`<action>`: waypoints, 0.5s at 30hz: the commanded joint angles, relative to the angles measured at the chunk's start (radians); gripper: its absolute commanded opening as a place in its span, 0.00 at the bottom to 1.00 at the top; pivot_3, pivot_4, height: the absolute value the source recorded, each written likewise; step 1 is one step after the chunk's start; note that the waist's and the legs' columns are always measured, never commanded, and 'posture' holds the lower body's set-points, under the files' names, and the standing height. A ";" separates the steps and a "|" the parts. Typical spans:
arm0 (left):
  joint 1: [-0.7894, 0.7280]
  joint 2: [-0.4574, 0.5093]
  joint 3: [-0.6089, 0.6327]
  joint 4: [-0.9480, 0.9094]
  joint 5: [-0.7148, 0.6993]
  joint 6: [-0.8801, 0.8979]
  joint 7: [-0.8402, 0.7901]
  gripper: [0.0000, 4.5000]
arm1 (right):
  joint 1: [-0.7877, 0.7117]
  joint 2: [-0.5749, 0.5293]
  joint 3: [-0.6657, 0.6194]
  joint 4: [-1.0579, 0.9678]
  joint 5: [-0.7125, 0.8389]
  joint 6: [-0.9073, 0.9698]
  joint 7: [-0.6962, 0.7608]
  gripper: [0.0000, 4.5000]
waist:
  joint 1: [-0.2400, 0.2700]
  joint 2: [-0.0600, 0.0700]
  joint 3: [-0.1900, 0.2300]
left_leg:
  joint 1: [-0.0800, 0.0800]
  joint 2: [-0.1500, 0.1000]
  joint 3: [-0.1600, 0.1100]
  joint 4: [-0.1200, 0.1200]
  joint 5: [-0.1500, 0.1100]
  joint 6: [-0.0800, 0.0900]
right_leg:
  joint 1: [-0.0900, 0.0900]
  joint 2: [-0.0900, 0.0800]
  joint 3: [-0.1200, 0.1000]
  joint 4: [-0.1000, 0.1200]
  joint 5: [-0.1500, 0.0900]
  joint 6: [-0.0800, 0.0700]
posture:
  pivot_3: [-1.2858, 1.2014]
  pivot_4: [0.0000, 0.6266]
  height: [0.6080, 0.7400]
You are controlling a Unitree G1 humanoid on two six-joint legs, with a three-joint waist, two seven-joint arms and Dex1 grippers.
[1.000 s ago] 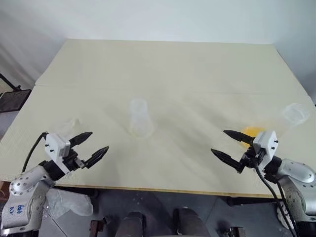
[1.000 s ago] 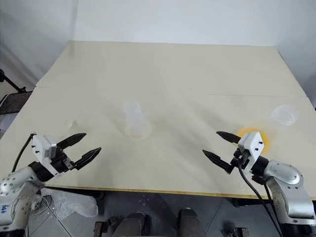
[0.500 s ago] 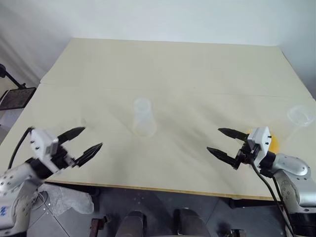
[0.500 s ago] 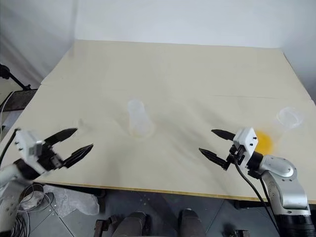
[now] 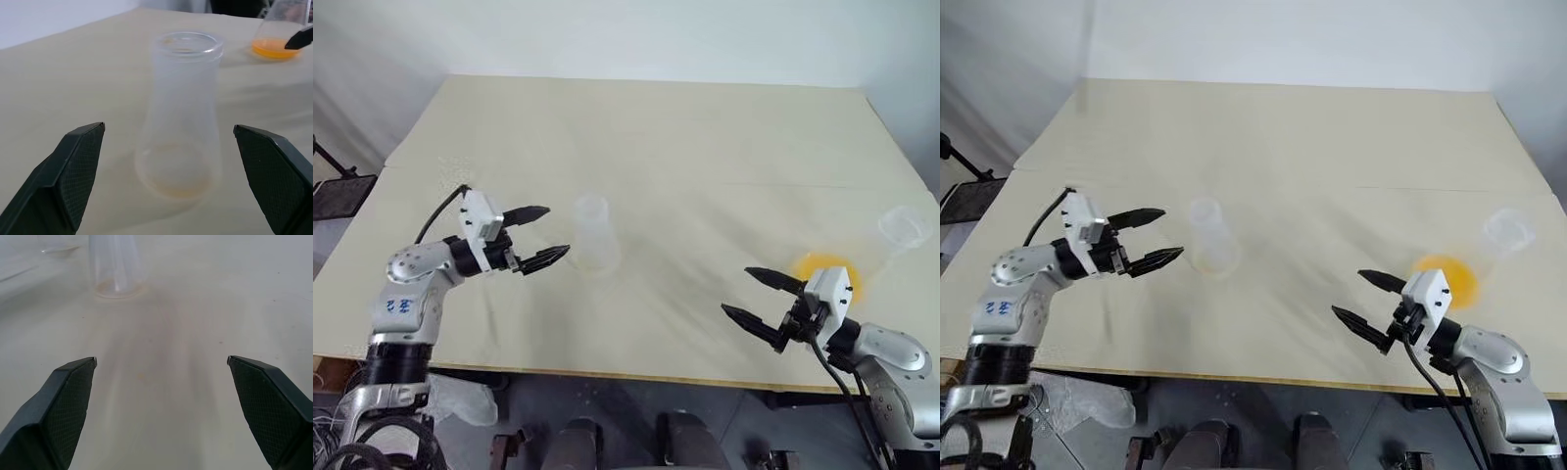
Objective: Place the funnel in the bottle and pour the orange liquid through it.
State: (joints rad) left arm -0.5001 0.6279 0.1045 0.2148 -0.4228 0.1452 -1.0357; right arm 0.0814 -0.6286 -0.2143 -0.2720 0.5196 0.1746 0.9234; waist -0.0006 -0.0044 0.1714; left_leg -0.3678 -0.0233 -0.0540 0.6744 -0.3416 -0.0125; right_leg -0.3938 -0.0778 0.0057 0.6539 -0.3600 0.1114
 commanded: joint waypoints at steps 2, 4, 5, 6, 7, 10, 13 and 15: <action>-0.103 -0.038 -0.034 0.112 0.036 -0.076 -0.046 1.00 | 0.022 0.010 -0.032 -0.061 0.012 -0.010 -0.029 1.00 | 0.000 0.000 0.000 | 0.000 0.000 0.000 0.002 0.000 0.000 | 0.000 0.000 0.000 0.001 0.000 0.000 | 0.52 0.24 1.00; -0.152 -0.066 -0.046 0.173 0.047 -0.106 -0.062 1.00 | 0.031 0.013 -0.030 -0.070 0.010 -0.011 -0.038 1.00 | 0.001 0.000 0.000 | -0.001 0.000 0.000 0.003 0.000 0.000 | 0.000 0.000 0.000 0.001 0.000 0.000 | 0.52 0.24 1.00; -0.167 -0.076 -0.052 0.197 0.055 -0.117 -0.071 1.00 | 0.035 0.016 -0.030 -0.074 0.009 -0.011 -0.044 1.00 | 0.001 0.000 0.000 | -0.001 0.000 0.000 0.004 0.000 0.000 | 0.000 0.000 0.000 0.002 0.000 0.000 | 0.52 0.24 1.00; -0.178 -0.084 -0.057 0.216 0.060 -0.128 -0.081 1.00 | 0.039 0.018 -0.031 -0.079 0.009 -0.010 -0.048 1.00 | 0.001 0.000 0.000 | -0.001 0.000 0.000 0.004 0.000 0.000 | 0.000 0.000 0.000 0.002 0.000 0.000 | 0.52 0.24 1.00; -0.189 -0.092 -0.061 0.233 0.064 -0.139 -0.089 1.00 | 0.042 0.019 -0.032 -0.083 0.010 -0.010 -0.052 1.00 | -0.001 0.000 0.000 | -0.001 0.000 0.000 0.004 0.000 0.000 | 0.000 0.000 0.000 0.003 0.000 0.000 | 0.52 0.24 1.00; -0.236 -0.127 -0.056 0.291 0.069 -0.160 -0.085 1.00 | 0.056 0.018 -0.036 -0.091 0.010 -0.011 -0.059 1.00 | -0.001 -0.001 0.000 | -0.001 0.000 0.000 0.004 0.000 0.001 | 0.000 0.000 0.000 0.005 0.000 0.000 | 0.52 0.24 1.00; -0.258 -0.142 -0.061 0.333 0.075 -0.158 -0.108 1.00 | 0.062 0.018 -0.039 -0.095 0.010 -0.014 -0.065 1.00 | -0.001 -0.001 0.000 | -0.001 0.000 0.000 0.005 0.000 0.001 | 0.000 0.000 0.000 0.005 0.000 0.000 | 0.52 0.24 1.00; -0.263 -0.150 -0.067 0.357 0.083 -0.171 -0.122 1.00 | 0.066 0.018 -0.042 -0.098 0.010 -0.015 -0.069 1.00 | -0.001 -0.001 0.000 | -0.001 0.000 0.000 0.005 0.000 0.001 | 0.000 0.001 0.000 0.005 0.000 0.000 | 0.52 0.24 1.00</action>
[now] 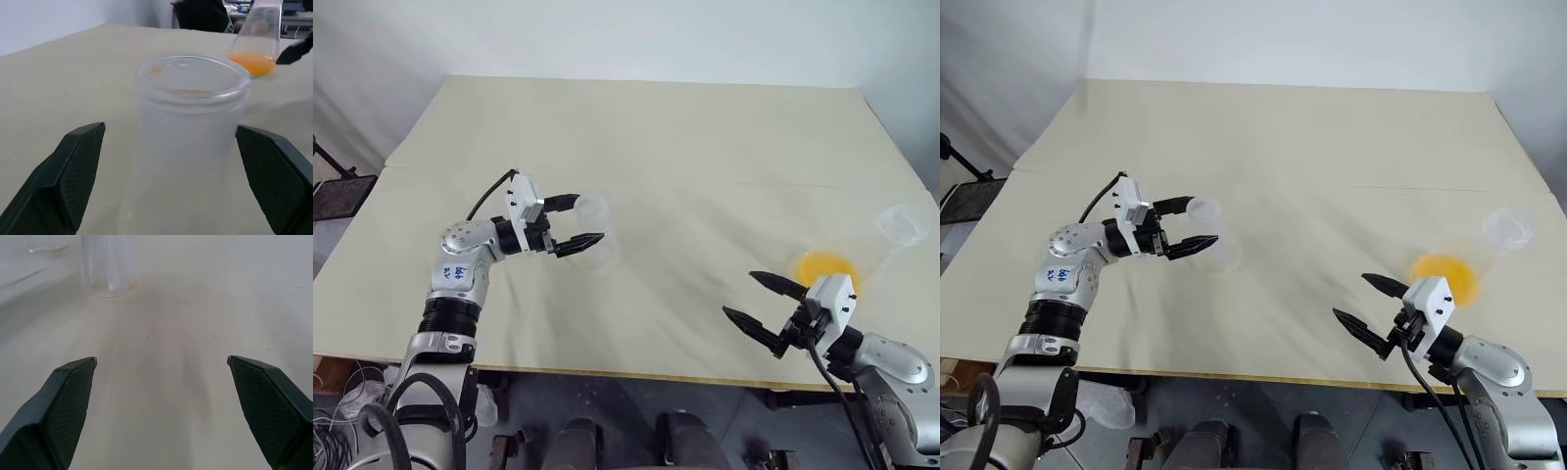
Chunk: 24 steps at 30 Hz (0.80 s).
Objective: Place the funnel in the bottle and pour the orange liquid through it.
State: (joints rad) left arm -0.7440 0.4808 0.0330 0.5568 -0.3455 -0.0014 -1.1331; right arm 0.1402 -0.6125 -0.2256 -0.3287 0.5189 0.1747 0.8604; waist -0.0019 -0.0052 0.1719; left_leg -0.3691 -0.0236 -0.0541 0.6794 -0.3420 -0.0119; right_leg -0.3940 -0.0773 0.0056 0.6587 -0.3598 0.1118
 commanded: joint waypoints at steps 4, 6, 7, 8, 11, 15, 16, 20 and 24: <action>-0.030 -0.032 0.031 0.031 -0.021 -0.025 -0.021 0.72 | 0.012 0.000 -0.034 -0.046 0.009 -0.016 -0.014 1.00 | 0.002 0.000 0.000 | 0.000 0.000 0.000 0.001 0.000 0.000 | 0.000 0.000 0.000 0.000 0.000 0.000 | 0.52 0.24 1.00; -0.027 -0.033 0.033 0.029 -0.019 -0.024 -0.028 0.58 | 0.012 -0.001 -0.034 -0.046 0.009 -0.015 -0.015 1.00 | 0.002 0.000 0.000 | 0.000 0.000 0.000 0.001 0.000 0.000 | 0.000 0.000 0.000 0.000 0.000 0.000 | 0.52 0.24 1.00; -0.025 -0.034 0.036 0.027 -0.022 -0.025 -0.030 0.54 | 0.009 -0.002 -0.034 -0.044 0.008 -0.015 -0.016 1.00 | 0.002 0.000 0.000 | 0.000 0.000 0.000 0.001 0.000 0.000 | 0.000 0.000 0.000 0.000 0.000 0.000 | 0.52 0.24 1.00; -0.024 -0.036 0.039 0.027 -0.023 -0.026 -0.031 0.54 | 0.007 -0.003 -0.034 -0.043 0.008 -0.014 -0.017 1.00 | 0.002 0.000 0.000 | 0.000 0.000 0.000 0.001 0.000 0.000 | 0.000 0.000 0.000 0.000 0.000 0.000 | 0.52 0.24 1.00; -0.026 -0.036 0.059 -0.006 -0.051 -0.001 -0.034 0.54 | -0.002 -0.006 -0.034 -0.037 0.008 -0.013 -0.019 1.00 | 0.001 0.000 0.000 | 0.000 0.000 0.000 0.001 0.000 0.000 | 0.000 0.000 0.000 0.000 0.000 0.000 | 0.52 0.24 1.00; -0.021 -0.028 0.051 -0.097 -0.066 0.057 -0.038 0.54 | -0.005 -0.011 -0.036 -0.032 0.008 -0.011 -0.014 1.00 | 0.001 0.000 0.000 | 0.000 0.000 0.000 0.001 0.000 0.000 | 0.000 0.000 0.000 0.000 0.000 0.000 | 0.52 0.24 1.00; -0.023 -0.028 0.046 -0.124 -0.069 0.077 -0.032 0.54 | -0.006 -0.014 -0.037 -0.030 0.010 -0.011 -0.010 1.00 | 0.001 0.000 0.000 | -0.001 0.000 0.000 0.001 0.000 0.000 | 0.000 0.000 0.000 0.000 0.000 0.000 | 0.52 0.24 1.00; -0.037 -0.046 0.012 -0.232 -0.076 0.174 -0.011 0.54 | 0.017 -0.043 -0.062 -0.025 0.032 -0.003 0.035 1.00 | 0.004 0.000 0.000 | -0.001 0.000 0.000 0.001 0.000 0.000 | 0.000 0.000 0.000 0.000 0.000 0.000 | 0.52 0.24 1.00; -0.050 -0.084 -0.061 -0.313 -0.054 0.260 0.015 0.54 | 0.064 -0.081 -0.114 -0.022 0.064 0.000 0.097 1.00 | 0.011 0.000 0.000 | -0.001 0.000 0.000 0.002 -0.001 0.001 | 0.001 0.000 0.001 0.000 0.001 0.001 | 0.52 0.24 1.00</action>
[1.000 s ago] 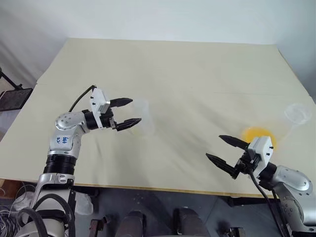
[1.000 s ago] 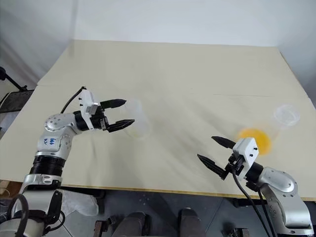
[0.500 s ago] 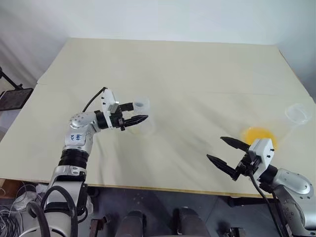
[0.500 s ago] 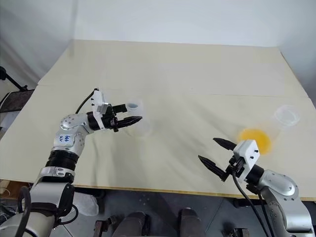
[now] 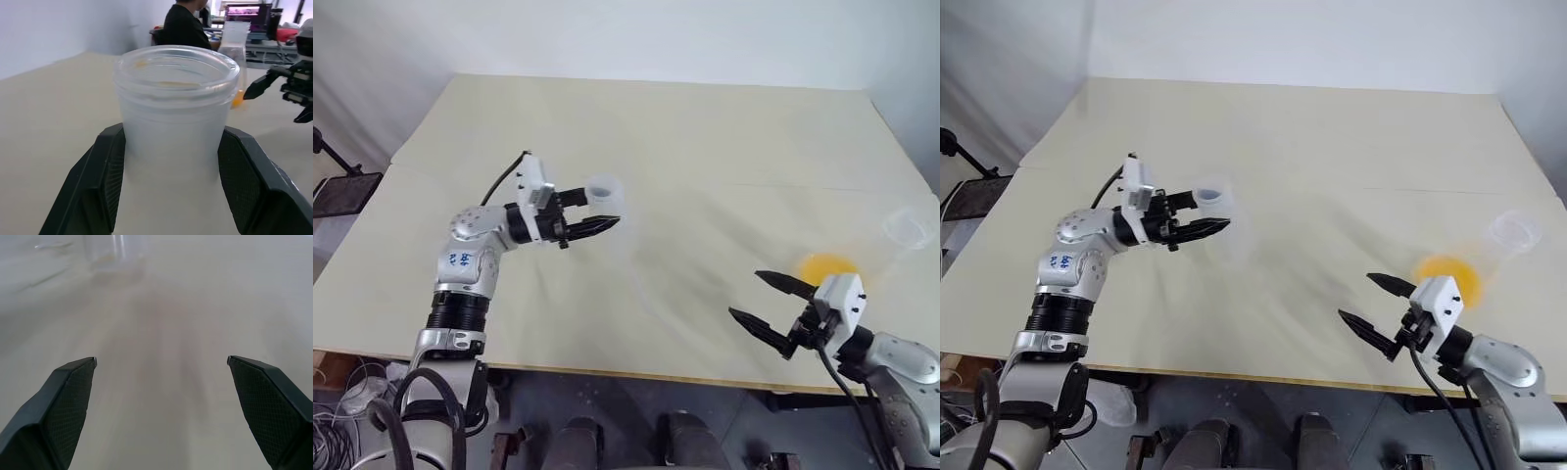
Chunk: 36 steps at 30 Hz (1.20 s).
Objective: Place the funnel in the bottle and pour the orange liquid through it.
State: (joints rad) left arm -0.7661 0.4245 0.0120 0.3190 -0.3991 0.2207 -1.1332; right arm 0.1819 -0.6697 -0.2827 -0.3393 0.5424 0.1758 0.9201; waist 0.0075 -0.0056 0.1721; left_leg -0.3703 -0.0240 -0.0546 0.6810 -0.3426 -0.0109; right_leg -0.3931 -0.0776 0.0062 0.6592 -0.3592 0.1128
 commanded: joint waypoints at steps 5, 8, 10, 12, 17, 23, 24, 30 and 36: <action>-0.046 -0.093 -0.121 -0.104 0.028 0.081 0.037 0.54 | 0.049 -0.032 -0.112 -0.019 0.069 0.012 0.043 1.00 | 0.003 0.000 0.000 | 0.000 0.000 0.000 0.000 0.000 0.000 | 0.000 0.001 0.000 0.000 0.000 0.001 | 0.52 0.24 1.00; -0.074 -0.172 -0.189 -0.051 0.077 0.064 0.065 0.54 | 0.072 -0.025 -0.141 -0.027 0.062 0.008 0.030 1.00 | 0.011 0.000 0.000 | 0.000 0.000 0.000 0.000 0.000 0.000 | 0.000 0.001 0.000 -0.001 0.000 0.001 | 0.52 0.24 1.00; -0.074 -0.208 -0.214 -0.022 0.102 0.033 0.066 0.54 | 0.087 -0.013 -0.148 -0.044 0.060 0.008 0.017 1.00 | 0.015 0.000 0.000 | 0.000 -0.001 0.001 0.001 0.000 0.001 | 0.000 0.000 0.000 -0.001 0.001 0.001 | 0.52 0.24 1.00; -0.075 -0.240 -0.231 0.010 0.121 0.005 0.072 0.54 | 0.105 -0.001 -0.154 -0.065 0.061 0.010 0.001 1.00 | 0.015 0.000 0.000 | 0.000 -0.001 0.002 0.001 -0.001 0.001 | 0.000 0.001 0.000 -0.001 0.001 0.001 | 0.52 0.24 1.00; -0.106 -0.301 -0.243 0.119 0.167 -0.084 0.084 0.54 | 0.156 0.018 -0.170 -0.104 0.053 0.004 -0.024 1.00 | 0.017 -0.001 0.000 | 0.000 -0.001 0.004 0.001 -0.001 0.001 | -0.001 0.001 0.000 -0.002 0.001 0.001 | 0.52 0.24 1.00; -0.118 -0.319 -0.259 0.169 0.201 -0.163 0.063 0.54 | 0.185 0.029 -0.180 -0.134 0.057 0.004 -0.043 1.00 | 0.016 -0.001 0.001 | 0.001 -0.001 0.004 0.001 -0.001 0.001 | -0.001 0.001 0.000 -0.003 0.001 0.001 | 0.52 0.24 1.00; -0.115 -0.320 -0.270 0.174 0.212 -0.180 0.055 0.54 | 0.185 0.031 -0.181 -0.135 0.058 0.005 -0.047 1.00 | 0.016 -0.001 0.001 | 0.001 -0.001 0.004 0.001 -0.001 0.001 | -0.001 0.001 0.000 -0.002 0.001 0.001 | 0.52 0.24 1.00; -0.103 -0.329 -0.276 0.196 0.238 -0.212 0.059 0.76 | 0.161 0.028 -0.175 -0.115 0.048 0.001 -0.054 1.00 | 0.017 -0.001 0.001 | 0.001 -0.001 0.004 0.001 -0.001 0.001 | -0.001 0.001 0.000 -0.002 0.001 0.001 | 0.52 0.24 1.00; -0.091 -0.335 -0.261 0.171 0.227 -0.176 0.067 1.00 | 0.129 0.023 -0.164 -0.094 0.037 0.003 -0.051 1.00 | 0.017 -0.001 0.001 | 0.001 -0.001 0.004 0.001 -0.001 0.001 | -0.001 0.001 0.000 -0.002 0.001 0.001 | 0.52 0.24 1.00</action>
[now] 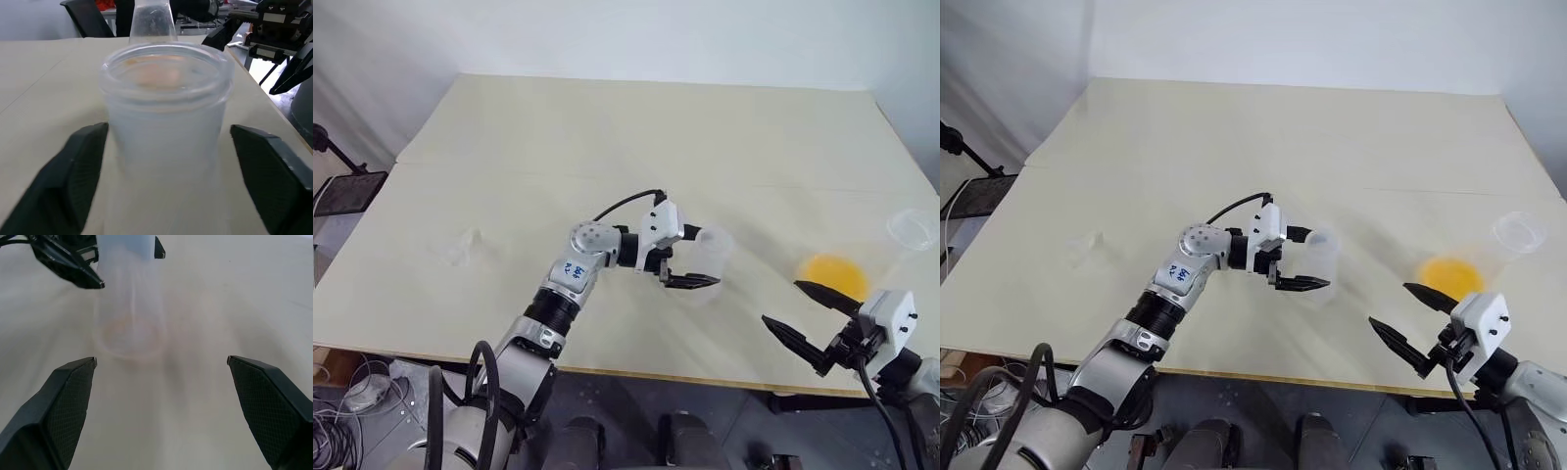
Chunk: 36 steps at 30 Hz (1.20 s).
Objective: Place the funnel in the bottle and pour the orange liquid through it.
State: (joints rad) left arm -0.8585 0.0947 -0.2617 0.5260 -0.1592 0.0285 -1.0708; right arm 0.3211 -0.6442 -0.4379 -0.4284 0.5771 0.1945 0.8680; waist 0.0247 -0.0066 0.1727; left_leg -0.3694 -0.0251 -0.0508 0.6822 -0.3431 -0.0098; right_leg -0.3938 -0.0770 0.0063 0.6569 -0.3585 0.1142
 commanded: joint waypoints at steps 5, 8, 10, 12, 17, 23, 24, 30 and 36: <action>0.023 0.012 0.033 -0.079 -0.021 0.052 0.019 1.00 | -0.040 -0.006 -0.001 0.013 -0.007 -0.013 0.007 1.00 | -0.001 0.000 0.000 | 0.000 0.000 0.000 0.000 0.000 0.000 | 0.000 0.000 0.000 0.000 0.000 0.000 | 0.52 0.24 1.00; 0.044 0.039 0.061 -0.135 -0.046 0.112 0.024 1.00 | -0.048 -0.007 -0.001 0.018 -0.009 -0.012 0.009 1.00 | -0.001 0.000 0.000 | 0.000 0.000 0.000 0.000 0.000 0.000 | 0.000 0.000 0.000 0.000 0.000 0.000 | 0.52 0.24 1.00; 0.058 0.061 0.078 -0.174 -0.064 0.155 0.024 1.00 | -0.052 -0.009 0.000 0.023 -0.010 -0.011 0.012 1.00 | -0.002 0.000 0.000 | 0.000 0.000 0.000 0.000 0.000 0.000 | 0.000 0.000 0.000 0.000 0.000 0.000 | 0.52 0.24 1.00; 0.066 0.074 0.085 -0.197 -0.073 0.179 0.025 1.00 | -0.057 -0.010 0.001 0.027 -0.011 -0.011 0.014 1.00 | -0.002 0.000 0.000 | 0.000 0.001 0.000 0.000 0.000 0.000 | 0.000 0.000 0.001 0.001 0.000 0.000 | 0.52 0.24 1.00; 0.122 0.153 0.165 -0.356 -0.175 0.345 0.033 1.00 | -0.065 -0.035 0.007 0.038 -0.009 0.005 0.049 1.00 | -0.002 0.000 0.000 | 0.000 0.001 0.000 0.000 0.000 0.000 | 0.000 0.000 0.002 0.001 0.000 0.000 | 0.52 0.24 1.00; 0.177 0.264 0.256 -0.443 -0.216 0.365 0.044 1.00 | -0.112 -0.068 0.023 0.055 0.004 0.024 0.086 1.00 | -0.005 0.000 0.000 | 0.000 0.001 -0.001 0.000 0.000 0.000 | 0.000 -0.001 0.002 0.000 0.000 0.000 | 0.52 0.24 1.00; 0.188 0.289 0.280 -0.444 -0.214 0.348 0.052 1.00 | -0.122 -0.076 0.032 0.058 0.003 0.027 0.097 1.00 | -0.007 0.000 0.000 | 0.000 0.001 -0.001 0.000 0.000 0.000 | 0.000 0.000 0.002 0.000 0.000 0.000 | 0.52 0.24 1.00; 0.350 0.430 0.461 -0.583 -0.233 0.359 0.163 1.00 | -0.187 -0.095 0.073 0.098 0.009 0.045 0.141 1.00 | -0.020 0.000 0.000 | 0.001 0.001 -0.001 0.000 0.000 0.000 | 0.000 -0.001 0.002 0.000 0.000 0.000 | 0.52 0.24 1.00; 0.646 0.497 0.743 -0.784 -0.283 0.437 0.332 1.00 | -0.260 -0.114 0.116 0.165 0.002 0.053 0.188 1.00 | -0.026 0.000 0.000 | 0.000 0.002 -0.003 -0.001 0.000 0.000 | 0.000 -0.002 0.002 -0.001 0.000 0.000 | 0.52 0.24 1.00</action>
State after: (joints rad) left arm -0.2228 0.5754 0.4179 -0.1935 -0.4137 0.4577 -0.7722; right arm 0.0719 -0.7419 -0.3186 -0.2608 0.5699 0.2468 1.0416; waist -0.0012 -0.0064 0.1726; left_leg -0.3692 -0.0235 -0.0540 0.6815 -0.3433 -0.0100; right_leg -0.3933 -0.0790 0.0082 0.6558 -0.3585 0.1141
